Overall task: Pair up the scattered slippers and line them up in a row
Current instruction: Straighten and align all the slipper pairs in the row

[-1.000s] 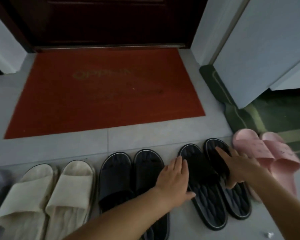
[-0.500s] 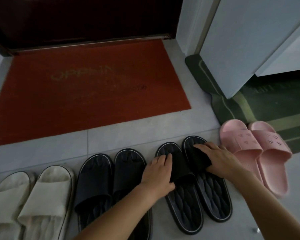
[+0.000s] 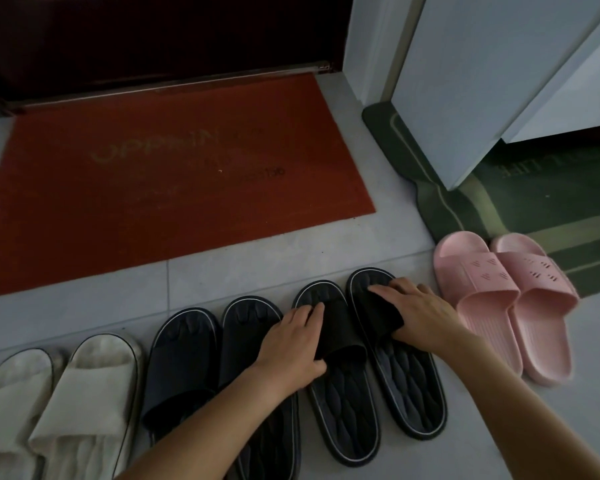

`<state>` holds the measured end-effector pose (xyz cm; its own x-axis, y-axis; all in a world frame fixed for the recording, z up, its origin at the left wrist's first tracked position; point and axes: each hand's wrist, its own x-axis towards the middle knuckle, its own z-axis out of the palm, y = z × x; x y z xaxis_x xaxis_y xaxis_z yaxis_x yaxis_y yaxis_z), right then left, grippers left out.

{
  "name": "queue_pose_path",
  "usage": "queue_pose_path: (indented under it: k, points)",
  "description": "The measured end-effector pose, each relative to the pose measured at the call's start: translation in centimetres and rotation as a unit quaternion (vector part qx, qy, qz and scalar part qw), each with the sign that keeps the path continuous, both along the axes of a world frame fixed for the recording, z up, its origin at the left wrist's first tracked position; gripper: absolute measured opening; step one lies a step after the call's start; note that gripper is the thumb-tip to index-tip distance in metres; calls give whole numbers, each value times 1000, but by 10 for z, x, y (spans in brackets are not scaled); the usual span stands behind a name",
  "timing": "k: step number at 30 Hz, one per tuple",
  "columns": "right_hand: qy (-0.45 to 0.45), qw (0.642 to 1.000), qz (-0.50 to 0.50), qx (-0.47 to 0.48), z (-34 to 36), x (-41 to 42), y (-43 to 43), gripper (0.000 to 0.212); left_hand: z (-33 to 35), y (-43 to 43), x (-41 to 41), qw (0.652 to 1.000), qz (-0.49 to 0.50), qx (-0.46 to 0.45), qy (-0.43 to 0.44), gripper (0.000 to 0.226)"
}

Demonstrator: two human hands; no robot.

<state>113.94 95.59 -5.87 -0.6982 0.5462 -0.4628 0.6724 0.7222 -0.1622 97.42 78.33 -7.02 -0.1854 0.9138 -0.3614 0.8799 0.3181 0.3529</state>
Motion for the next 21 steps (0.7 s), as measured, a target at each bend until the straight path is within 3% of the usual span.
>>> queue_pose_path:
  k: [12,16,21]
  points:
    - [13,1000,-2,4,-6,3,-1,87,-1,-1,0,1000,1,12,-2,93]
    - [32,999,2,9,-4,12,1,94,5,9,8,1000,4,24,-9,107]
    - [130,983,-116,-58,1,54,8,97,17,60,49,996,2,82,-27,109]
